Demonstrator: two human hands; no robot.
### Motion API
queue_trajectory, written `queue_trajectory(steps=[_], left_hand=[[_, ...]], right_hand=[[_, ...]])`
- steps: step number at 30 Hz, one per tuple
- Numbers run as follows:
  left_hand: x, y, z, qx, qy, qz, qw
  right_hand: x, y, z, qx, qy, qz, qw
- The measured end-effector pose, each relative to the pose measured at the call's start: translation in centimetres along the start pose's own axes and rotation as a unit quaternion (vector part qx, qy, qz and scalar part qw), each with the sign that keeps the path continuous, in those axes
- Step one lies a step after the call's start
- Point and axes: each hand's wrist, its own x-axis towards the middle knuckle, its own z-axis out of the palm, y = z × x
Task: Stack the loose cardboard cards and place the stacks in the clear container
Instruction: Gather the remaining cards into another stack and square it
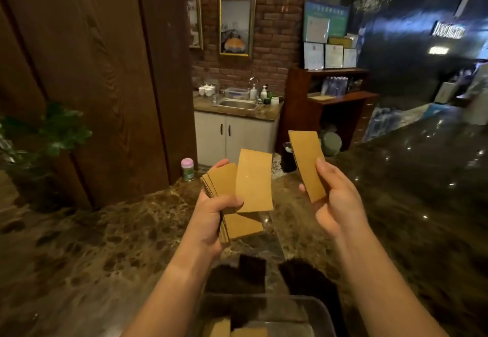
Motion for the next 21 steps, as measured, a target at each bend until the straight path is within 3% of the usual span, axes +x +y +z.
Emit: queue_trajectory(steps=[5, 7, 9, 11, 13, 16, 18, 21], left_hand=[[-0.4, -0.7, 2.0, -0.003, -0.005, -0.023, 1.0], [-0.3, -0.6, 2.2, -0.007, -0.004, -0.035, 0.999], [-0.2, -0.4, 2.1, -0.003, -0.002, -0.056, 0.998], [-0.2, -0.2, 1.8, 0.013, -0.005, -0.088, 0.996], [-0.2, -0.2, 1.5, 0.022, -0.01, -0.109, 0.994], [-0.3, -0.1, 1.3, 0.028, -0.017, -0.123, 0.992], [-0.4, 0.2, 1.3, 0.021, -0.034, -0.139, 0.989], [-0.5, 0.4, 1.0, 0.003, -0.047, -0.175, 0.984]], right_hand=[[-0.1, -0.7, -2.6, -0.05, -0.121, -0.046, 0.99], [-0.3, -0.7, -3.5, -0.162, -0.182, -0.123, 0.962], [-0.6, -0.8, -3.8, -0.356, -0.231, -0.203, 0.882], [-0.3, -0.8, -3.9, -0.53, -0.284, -0.271, 0.752], [0.2, -0.7, -3.6, -0.636, -0.305, -0.33, 0.628], [0.6, 0.0, -3.1, -0.695, -0.293, -0.381, 0.534], [0.7, 0.9, -3.1, -0.698, -0.287, -0.389, 0.528], [1.1, 1.9, -2.9, -0.655, -0.243, -0.392, 0.599]])
